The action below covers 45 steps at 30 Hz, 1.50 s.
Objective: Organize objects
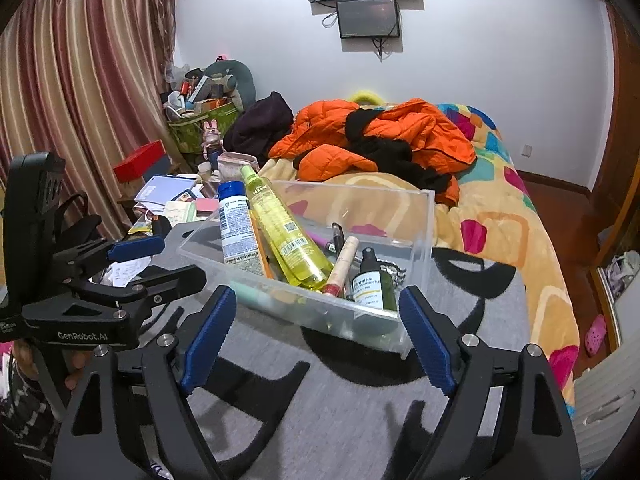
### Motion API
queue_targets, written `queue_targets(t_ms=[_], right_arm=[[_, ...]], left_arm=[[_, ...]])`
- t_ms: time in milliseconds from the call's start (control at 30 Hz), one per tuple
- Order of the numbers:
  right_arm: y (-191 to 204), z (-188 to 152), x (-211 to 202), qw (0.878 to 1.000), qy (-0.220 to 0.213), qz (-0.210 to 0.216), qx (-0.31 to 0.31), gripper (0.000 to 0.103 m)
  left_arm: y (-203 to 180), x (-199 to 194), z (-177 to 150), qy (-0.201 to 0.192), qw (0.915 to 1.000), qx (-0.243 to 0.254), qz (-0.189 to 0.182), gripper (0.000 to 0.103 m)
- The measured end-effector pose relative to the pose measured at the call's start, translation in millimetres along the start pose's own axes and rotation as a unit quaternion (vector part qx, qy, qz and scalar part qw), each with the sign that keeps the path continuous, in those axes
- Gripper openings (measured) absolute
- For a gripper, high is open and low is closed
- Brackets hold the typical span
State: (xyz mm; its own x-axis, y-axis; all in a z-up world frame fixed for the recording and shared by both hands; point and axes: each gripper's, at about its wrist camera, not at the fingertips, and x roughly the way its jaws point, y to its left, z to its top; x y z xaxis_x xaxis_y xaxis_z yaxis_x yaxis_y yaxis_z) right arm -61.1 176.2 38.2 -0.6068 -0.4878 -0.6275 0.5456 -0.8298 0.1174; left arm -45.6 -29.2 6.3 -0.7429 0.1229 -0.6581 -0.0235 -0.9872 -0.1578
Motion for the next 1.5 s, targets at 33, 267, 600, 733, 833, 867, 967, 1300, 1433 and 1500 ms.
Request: queue_targets(t_ms=[33, 267, 600, 733, 833, 867, 967, 1300, 1433, 1500], right_arm=[[-0.7, -1.2, 0.2, 1.000, 0.001, -0.001, 0.002, 0.081], [-4.4, -7.1, 0.9, 1.000, 0.007, -0.004, 0.012, 0.081], [-4.6, -8.3, -0.5, 1.000, 0.006, -0.002, 0.014, 0.081], [-3.6, -8.0, -1.3, 1.000, 0.006, -0.002, 0.015, 0.081], [-2.7, -7.8, -1.7, 1.000, 0.006, -0.001, 0.015, 0.081], [-2.5, -7.9, -1.8, 1.000, 0.006, -0.001, 0.014, 0.081], [-0.5, -6.8, -2.5, 1.000, 0.005, 0.000, 0.013, 0.081], [0.4, -5.8, -2.4, 1.000, 0.006, 0.002, 0.014, 0.081], [1.5, -4.9, -1.8, 1.000, 0.007, 0.004, 0.014, 0.082], [2.0, -4.7, -1.5, 1.000, 0.008, 0.005, 0.014, 0.081]], left_arm=[[0.8, -0.5, -1.5, 0.000, 1.0000, 0.000, 0.001, 0.092], [0.3, 1.1, -6.1, 0.005, 1.0000, 0.001, 0.001, 0.092], [-4.1, 2.8, -6.2, 0.006, 1.0000, 0.003, -0.001, 0.092], [-5.8, 2.1, -5.2, 0.004, 1.0000, 0.006, -0.001, 0.092], [-4.9, 1.4, -5.0, 0.004, 1.0000, 0.007, -0.001, 0.092], [-5.0, 1.2, -4.9, 0.003, 1.0000, 0.008, -0.001, 0.092], [-6.4, 0.7, -5.1, 0.003, 1.0000, 0.009, -0.001, 0.092], [-6.0, 0.4, -4.0, 0.005, 1.0000, 0.007, -0.003, 0.092], [-6.2, 0.4, -4.1, 0.005, 1.0000, 0.007, -0.003, 0.092], [-5.9, 0.2, -4.0, 0.005, 1.0000, 0.007, -0.003, 0.092]])
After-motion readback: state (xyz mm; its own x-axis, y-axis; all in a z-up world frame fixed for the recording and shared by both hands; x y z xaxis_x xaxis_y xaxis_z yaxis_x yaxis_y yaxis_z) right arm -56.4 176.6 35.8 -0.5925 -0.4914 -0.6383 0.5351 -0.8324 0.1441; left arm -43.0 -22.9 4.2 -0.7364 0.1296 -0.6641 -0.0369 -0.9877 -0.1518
